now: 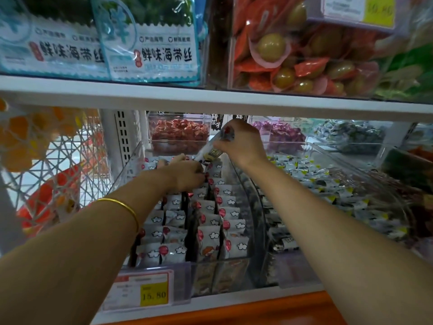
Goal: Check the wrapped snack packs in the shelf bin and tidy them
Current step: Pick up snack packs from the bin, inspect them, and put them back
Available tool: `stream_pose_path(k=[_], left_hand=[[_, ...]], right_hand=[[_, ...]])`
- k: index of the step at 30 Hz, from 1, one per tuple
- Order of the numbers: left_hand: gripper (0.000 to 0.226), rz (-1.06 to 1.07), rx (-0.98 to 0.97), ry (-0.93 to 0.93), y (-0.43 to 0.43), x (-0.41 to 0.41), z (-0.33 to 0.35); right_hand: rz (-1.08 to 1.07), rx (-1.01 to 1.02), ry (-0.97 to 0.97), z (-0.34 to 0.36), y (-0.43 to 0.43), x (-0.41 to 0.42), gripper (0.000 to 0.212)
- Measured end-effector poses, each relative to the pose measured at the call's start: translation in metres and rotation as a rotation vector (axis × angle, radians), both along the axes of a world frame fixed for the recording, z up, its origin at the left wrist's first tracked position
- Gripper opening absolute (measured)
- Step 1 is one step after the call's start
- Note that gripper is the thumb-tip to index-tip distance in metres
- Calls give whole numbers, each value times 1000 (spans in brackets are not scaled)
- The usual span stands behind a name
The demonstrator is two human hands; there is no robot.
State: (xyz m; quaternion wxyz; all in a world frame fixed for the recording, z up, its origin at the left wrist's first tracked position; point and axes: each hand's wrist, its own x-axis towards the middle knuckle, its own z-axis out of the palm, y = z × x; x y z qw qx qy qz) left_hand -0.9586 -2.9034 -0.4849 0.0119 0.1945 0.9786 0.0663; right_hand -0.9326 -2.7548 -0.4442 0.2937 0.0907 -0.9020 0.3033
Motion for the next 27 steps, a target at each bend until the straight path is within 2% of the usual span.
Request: stream_pose_path(k=[8,12,17,21,24,27], left_hand=[[43,-32,-63,17,-11,8,-2],[51,-53,-166,81,-19,20,-6],[53,60,-10,99,-20,42,-13],[56,83,5,84,-21,53,-16],[56,85,10,90,-23,55,-15],[55,82,39,79,-26,56,-14]], right_hand=[[34,273,-205,2,-27,-29,22],[90,393,-319,-7,-37,-33,30],[156,461,-440,-11,-39,-32,23],[211,505,-570,-10,-40,-31,36],[215,518,-567,-8,-40,-32,41],[200,464,-482,-6,-39,-38,41]])
